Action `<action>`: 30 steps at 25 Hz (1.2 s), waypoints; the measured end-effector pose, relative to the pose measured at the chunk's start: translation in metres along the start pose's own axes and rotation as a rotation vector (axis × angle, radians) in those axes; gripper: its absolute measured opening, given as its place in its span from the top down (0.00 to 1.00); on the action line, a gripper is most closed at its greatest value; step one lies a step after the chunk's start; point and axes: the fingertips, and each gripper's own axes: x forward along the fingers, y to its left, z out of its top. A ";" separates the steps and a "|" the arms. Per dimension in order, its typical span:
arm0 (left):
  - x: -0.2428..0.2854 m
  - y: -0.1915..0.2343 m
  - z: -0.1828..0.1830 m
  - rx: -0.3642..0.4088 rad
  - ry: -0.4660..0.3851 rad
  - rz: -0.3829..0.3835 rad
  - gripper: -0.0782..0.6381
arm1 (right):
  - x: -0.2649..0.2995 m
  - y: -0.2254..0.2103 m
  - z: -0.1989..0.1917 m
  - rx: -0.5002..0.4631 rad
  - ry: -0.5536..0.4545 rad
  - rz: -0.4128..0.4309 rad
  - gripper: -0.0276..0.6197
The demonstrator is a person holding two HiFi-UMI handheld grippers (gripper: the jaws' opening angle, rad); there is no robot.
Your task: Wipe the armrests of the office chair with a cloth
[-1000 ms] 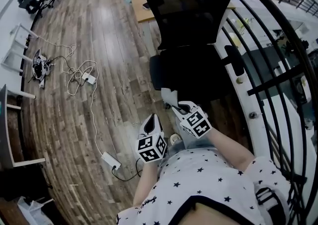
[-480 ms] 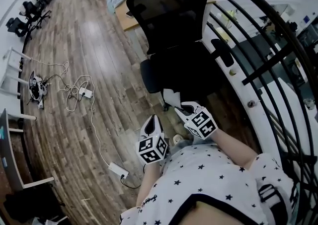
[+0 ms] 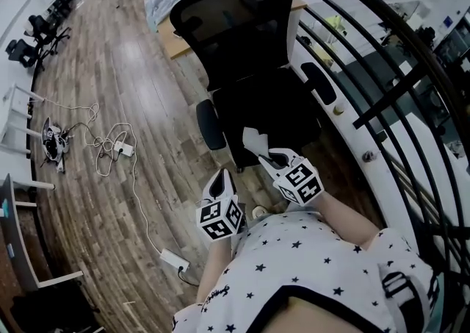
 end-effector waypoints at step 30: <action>0.175 -0.200 0.019 0.005 -0.009 0.027 0.88 | -0.107 -0.273 0.011 0.005 -0.064 -0.023 0.91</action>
